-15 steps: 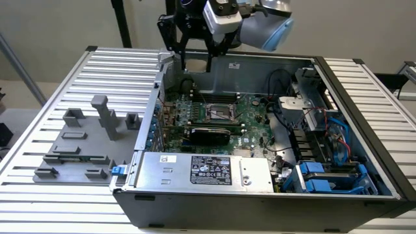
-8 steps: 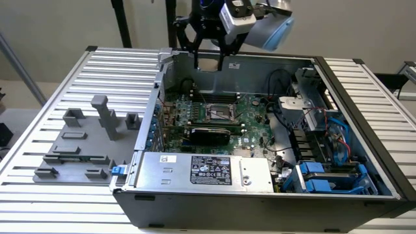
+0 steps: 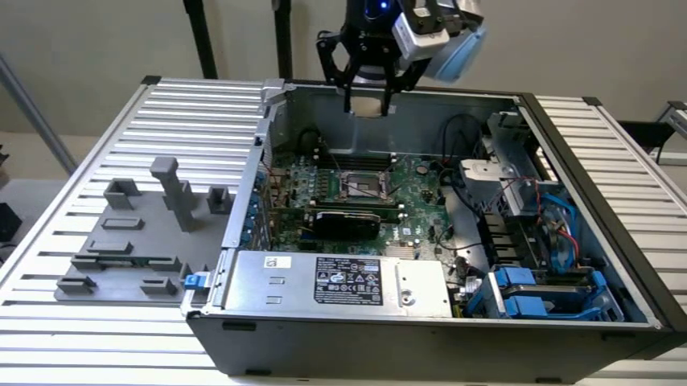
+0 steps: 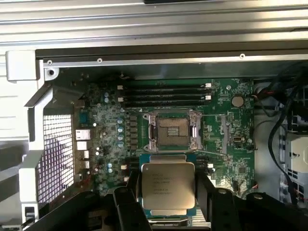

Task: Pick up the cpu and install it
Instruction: 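Pick up the cpu and move it towards the insertion slot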

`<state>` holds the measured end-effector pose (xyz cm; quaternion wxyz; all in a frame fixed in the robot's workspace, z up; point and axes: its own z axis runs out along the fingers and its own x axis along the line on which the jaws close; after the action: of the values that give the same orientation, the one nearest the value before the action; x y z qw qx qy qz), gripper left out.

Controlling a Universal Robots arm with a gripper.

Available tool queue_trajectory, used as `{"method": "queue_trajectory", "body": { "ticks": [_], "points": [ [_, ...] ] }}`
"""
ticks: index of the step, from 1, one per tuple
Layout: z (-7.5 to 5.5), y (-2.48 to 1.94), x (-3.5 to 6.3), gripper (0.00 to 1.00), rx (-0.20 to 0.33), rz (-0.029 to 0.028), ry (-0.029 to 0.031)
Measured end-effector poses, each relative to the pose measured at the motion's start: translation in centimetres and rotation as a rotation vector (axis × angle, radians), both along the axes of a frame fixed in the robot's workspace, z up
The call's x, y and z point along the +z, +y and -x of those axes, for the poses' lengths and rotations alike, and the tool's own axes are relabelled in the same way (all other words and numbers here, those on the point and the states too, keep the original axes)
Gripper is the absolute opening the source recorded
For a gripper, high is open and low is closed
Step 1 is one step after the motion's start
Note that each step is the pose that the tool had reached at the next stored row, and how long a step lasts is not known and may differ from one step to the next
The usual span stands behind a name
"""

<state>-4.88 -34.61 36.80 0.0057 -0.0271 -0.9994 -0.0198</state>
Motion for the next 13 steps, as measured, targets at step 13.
{"method": "queue_trajectory", "body": {
  "ticks": [13],
  "points": [
    [-2.3, 2.25, -2.05, 0.55, 0.0, 0.0037, -0.0003]
  ]
}}
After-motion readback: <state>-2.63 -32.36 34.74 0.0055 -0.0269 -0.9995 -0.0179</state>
